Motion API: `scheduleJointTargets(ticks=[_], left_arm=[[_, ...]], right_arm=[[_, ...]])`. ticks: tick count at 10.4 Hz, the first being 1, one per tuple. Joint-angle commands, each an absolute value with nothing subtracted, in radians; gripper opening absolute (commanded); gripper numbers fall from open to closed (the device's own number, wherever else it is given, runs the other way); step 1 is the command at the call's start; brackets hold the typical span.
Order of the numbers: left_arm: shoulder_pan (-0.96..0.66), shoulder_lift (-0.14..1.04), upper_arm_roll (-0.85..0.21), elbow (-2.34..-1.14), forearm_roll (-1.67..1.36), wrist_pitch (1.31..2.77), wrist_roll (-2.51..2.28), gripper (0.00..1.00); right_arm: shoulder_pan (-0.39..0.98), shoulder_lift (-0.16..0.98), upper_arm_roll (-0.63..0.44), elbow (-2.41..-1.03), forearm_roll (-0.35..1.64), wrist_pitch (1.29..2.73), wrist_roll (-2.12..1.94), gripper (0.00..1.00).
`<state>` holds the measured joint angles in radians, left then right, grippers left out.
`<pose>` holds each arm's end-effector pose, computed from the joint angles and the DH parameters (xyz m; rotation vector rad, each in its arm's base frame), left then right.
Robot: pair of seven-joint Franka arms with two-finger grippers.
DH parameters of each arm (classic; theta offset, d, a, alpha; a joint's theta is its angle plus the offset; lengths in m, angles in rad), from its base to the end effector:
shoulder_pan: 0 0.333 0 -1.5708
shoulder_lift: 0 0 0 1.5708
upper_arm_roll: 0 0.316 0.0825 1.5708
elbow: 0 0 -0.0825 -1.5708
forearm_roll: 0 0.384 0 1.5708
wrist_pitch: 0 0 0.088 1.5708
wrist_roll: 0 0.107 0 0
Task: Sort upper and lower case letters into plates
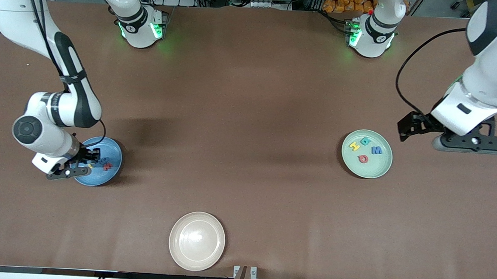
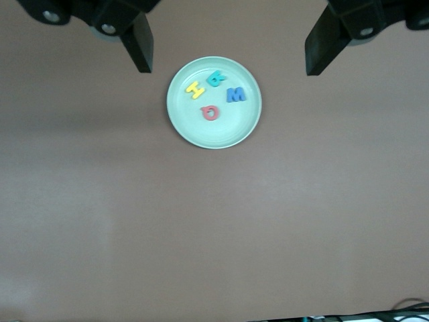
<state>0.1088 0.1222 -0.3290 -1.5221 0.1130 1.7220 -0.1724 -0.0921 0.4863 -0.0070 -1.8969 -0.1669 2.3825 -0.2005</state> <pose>0.5940 -0.1103 0.5947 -3.0815 0.0866 -0.1495 0.6294 -0.0640 0.2448 3.0060 0.3373 -0.0279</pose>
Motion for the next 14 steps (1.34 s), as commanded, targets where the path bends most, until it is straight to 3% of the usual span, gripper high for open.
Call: scheduleJointTargets(ticks=[1, 3, 6, 8, 14], left_arm=[[-0.103, 0.068, -0.122, -1.546, 0.080, 1.678, -0.144, 1.00], [-0.147, 0.022, -0.037, -1.615, 0.078, 1.680, -0.073, 1.00], [-0.117, 0.012, -0.035, -1.621, 0.060, 1.678, -0.081, 1.00], [-0.091, -0.008, -0.029, -1.623, 0.012, 1.675, -0.084, 1.00], [-0.003, -0.031, -0.031, -1.617, -0.038, 1.603, -0.069, 1.00]], right_arm=[[-0.085, 0.367, 0.011, -1.944, -0.132, 2.295, -0.199, 1.00], [-0.083, 0.292, 0.005, -1.956, -0.080, 2.191, -0.201, 1.00], [-0.055, 0.119, 0.005, -2.127, -0.080, 2.200, -0.202, 1.00], [-0.048, 0.068, 0.005, -2.128, -0.081, 2.186, -0.178, 1.00], [-0.031, 0.067, 0.003, -1.661, 0.011, 1.730, -0.164, 1.00]])
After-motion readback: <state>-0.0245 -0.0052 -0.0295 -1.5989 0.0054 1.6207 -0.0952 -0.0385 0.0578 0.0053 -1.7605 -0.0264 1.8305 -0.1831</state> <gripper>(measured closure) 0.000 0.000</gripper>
